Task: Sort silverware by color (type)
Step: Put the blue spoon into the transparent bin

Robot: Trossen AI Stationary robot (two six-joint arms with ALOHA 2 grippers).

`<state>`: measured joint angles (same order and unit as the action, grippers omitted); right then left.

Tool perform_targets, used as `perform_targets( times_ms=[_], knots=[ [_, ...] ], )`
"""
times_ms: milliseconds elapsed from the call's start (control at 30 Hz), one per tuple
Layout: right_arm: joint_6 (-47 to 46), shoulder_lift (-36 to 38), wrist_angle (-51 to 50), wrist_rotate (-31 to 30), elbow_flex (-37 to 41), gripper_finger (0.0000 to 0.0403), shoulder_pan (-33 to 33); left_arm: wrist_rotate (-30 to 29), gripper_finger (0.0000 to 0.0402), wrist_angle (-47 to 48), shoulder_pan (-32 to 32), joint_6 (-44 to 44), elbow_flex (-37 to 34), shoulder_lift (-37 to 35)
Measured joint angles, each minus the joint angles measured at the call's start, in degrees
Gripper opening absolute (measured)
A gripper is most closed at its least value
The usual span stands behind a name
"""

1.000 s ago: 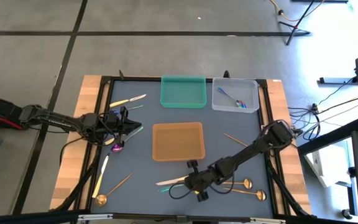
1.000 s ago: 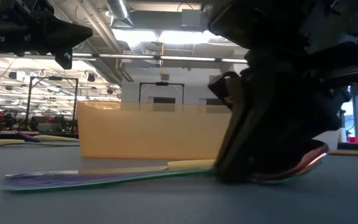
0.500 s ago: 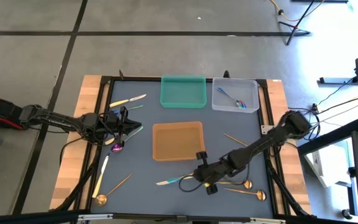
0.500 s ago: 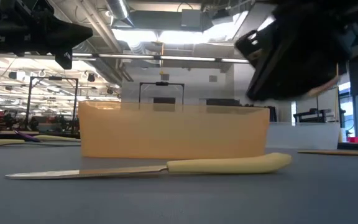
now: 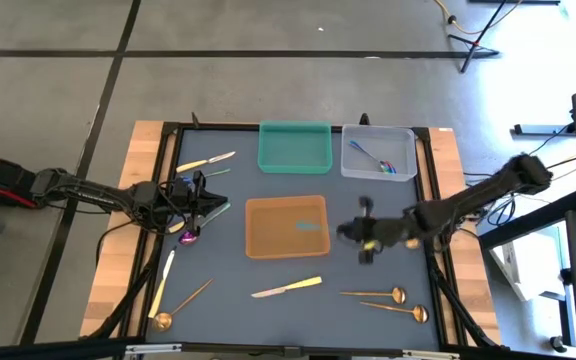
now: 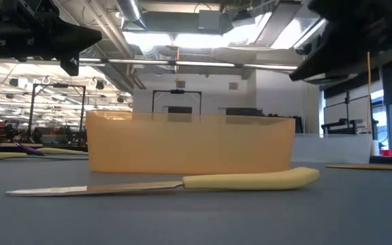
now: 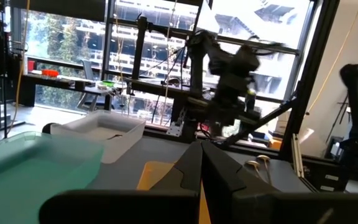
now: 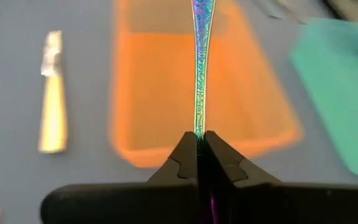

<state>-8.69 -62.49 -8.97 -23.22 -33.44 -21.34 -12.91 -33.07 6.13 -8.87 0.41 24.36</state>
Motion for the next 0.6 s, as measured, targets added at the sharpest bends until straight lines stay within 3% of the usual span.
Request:
perform_targets(
  times_ms=[300, 600],
  knots=[
    [4.62, 16.2, -0.19, -4.44, 10.26, 0.0003, 19.93, -1.26, 0.0002, 0.02, 0.0, 0.01, 0.0, 0.02],
    [10.41, 16.2, 0.84, -4.15, 11.51, 0.0004, 40.43, -1.76, 0.0002, 1.13, 0.04, 0.01, 0.02, 0.02]
  ],
)
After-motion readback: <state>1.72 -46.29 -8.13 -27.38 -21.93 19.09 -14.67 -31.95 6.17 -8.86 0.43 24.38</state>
